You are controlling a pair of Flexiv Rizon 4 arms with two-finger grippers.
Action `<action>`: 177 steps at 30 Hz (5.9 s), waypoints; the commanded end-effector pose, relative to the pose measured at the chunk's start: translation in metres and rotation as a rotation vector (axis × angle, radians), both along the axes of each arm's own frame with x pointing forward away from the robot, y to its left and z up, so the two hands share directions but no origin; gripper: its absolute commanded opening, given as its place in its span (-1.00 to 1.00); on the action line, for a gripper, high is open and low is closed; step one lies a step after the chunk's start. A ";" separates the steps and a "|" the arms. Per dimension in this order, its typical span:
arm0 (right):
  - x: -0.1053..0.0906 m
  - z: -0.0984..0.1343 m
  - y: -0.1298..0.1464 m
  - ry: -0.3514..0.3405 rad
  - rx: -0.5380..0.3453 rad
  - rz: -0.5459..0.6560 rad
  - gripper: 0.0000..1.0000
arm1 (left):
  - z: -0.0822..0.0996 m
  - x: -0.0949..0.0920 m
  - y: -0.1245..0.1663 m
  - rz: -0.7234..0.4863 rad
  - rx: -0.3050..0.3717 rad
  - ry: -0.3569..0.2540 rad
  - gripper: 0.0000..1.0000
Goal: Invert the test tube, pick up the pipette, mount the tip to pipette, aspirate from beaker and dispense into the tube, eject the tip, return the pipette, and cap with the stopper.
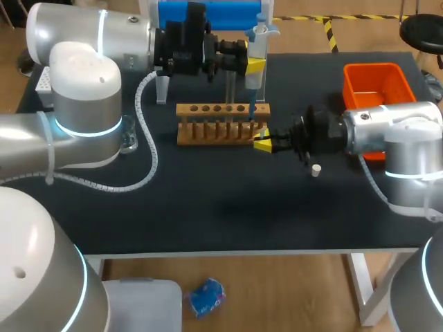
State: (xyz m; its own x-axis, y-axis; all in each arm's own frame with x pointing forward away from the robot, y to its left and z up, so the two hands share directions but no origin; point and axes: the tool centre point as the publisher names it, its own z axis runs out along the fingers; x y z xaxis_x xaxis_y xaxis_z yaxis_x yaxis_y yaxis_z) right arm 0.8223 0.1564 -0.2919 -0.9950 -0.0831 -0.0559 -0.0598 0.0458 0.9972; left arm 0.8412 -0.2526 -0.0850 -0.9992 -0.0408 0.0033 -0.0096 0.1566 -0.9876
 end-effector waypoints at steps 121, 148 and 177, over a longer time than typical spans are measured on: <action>0.021 0.020 0.025 -0.058 -0.003 0.101 -1.00 | 0.000 0.001 0.000 -0.002 -0.002 0.000 -1.00; 0.023 0.026 0.028 -0.079 0.013 0.078 -1.00 | 0.000 0.001 0.000 -0.002 -0.002 0.000 -1.00; 0.022 0.034 0.027 -0.036 0.032 0.091 -1.00 | 0.000 0.001 0.000 -0.002 -0.002 0.000 -1.00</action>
